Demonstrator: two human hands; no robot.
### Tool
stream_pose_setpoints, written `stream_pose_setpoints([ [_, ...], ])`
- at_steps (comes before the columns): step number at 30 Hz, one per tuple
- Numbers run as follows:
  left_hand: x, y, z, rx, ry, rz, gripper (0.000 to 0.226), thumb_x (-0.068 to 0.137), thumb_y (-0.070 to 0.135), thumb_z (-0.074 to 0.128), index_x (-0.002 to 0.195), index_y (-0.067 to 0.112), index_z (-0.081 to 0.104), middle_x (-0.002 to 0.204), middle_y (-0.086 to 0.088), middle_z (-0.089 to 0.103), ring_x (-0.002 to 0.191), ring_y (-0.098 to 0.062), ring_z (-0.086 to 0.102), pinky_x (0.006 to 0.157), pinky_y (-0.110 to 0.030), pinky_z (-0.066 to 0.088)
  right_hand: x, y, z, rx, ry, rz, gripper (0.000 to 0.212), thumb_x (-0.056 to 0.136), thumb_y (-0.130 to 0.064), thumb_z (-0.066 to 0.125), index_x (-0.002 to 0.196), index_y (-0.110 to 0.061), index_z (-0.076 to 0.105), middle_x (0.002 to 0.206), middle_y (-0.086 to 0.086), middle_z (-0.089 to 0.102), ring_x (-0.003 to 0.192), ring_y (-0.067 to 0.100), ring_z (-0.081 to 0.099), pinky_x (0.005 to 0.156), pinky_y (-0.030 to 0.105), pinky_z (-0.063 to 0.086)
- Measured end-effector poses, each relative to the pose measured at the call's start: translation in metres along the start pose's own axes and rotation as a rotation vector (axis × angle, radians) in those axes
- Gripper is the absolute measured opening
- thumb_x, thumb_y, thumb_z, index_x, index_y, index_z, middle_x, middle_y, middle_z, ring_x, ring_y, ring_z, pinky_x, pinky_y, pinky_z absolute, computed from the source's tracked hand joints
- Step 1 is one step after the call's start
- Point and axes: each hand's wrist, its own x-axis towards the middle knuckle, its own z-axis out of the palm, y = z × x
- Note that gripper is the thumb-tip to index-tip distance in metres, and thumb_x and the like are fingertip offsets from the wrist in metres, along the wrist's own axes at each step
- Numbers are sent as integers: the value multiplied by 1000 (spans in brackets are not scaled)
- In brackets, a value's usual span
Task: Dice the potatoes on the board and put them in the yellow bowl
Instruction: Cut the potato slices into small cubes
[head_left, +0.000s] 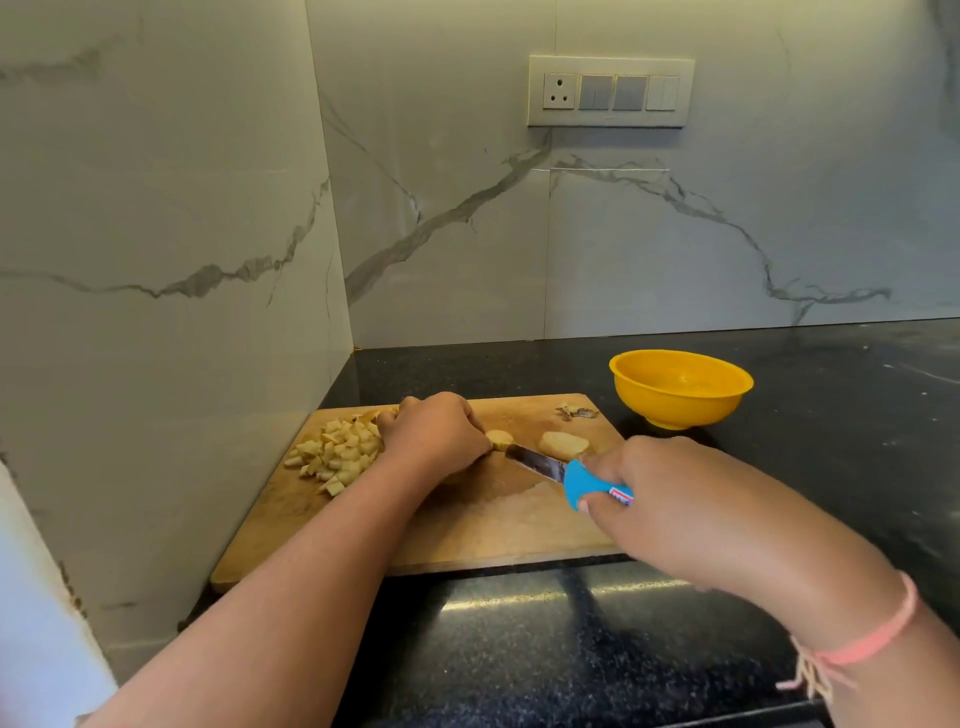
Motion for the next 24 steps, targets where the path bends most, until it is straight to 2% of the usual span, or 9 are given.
stream_pose_setpoints([
  [2,0,-1,-2,16,-2,16,17,90,45,59,100,34,68,110,4,62,121,-25,41,98,-45,31,5,4,-5,147,3,44,36,97,-41,42,129,-28,53,69,-7,55,42,4,45,45,19,39],
  [4,1,-3,-6,39,-1,33,22,90,48,58,106,37,67,106,4,63,119,-22,43,95,-43,31,18,6,-5,344,88,104,27,97,-40,44,111,-23,60,62,-1,58,35,6,46,42,20,37],
  [7,0,-4,-7,78,-26,108,36,92,47,55,127,41,55,123,4,59,125,-22,40,95,-41,27,46,2,0,562,185,116,26,98,-34,45,91,-13,58,58,4,61,39,11,53,43,21,42],
  [10,-2,-3,-7,159,-83,248,43,97,40,48,140,42,40,139,4,48,136,-21,27,101,-43,21,76,-7,1,760,147,160,26,100,-31,43,100,-7,53,67,9,65,51,17,60,50,26,53],
  [14,0,-3,-8,181,-155,397,42,101,25,44,140,40,42,136,8,50,131,-17,32,101,-41,21,104,-16,6,884,64,243,34,100,-32,41,118,-4,48,84,14,67,63,22,66,66,33,59],
  [17,4,0,-7,182,-144,428,40,100,22,46,136,37,47,135,10,51,128,-16,34,99,-39,21,112,-16,12,920,56,284,36,100,-32,42,118,-2,50,87,14,66,63,20,64,65,31,58],
  [21,7,3,-7,230,-94,435,36,99,24,48,133,34,50,131,9,52,124,-16,42,98,-39,26,114,-12,15,950,74,296,25,100,-31,43,104,-7,47,79,11,63,60,19,62,61,30,56],
  [24,5,5,-7,234,-78,391,33,99,27,49,132,29,52,125,6,54,117,-16,49,94,-38,31,111,-9,16,983,33,324,29,100,-31,42,109,-4,47,82,12,63,60,20,62,60,29,55],
])
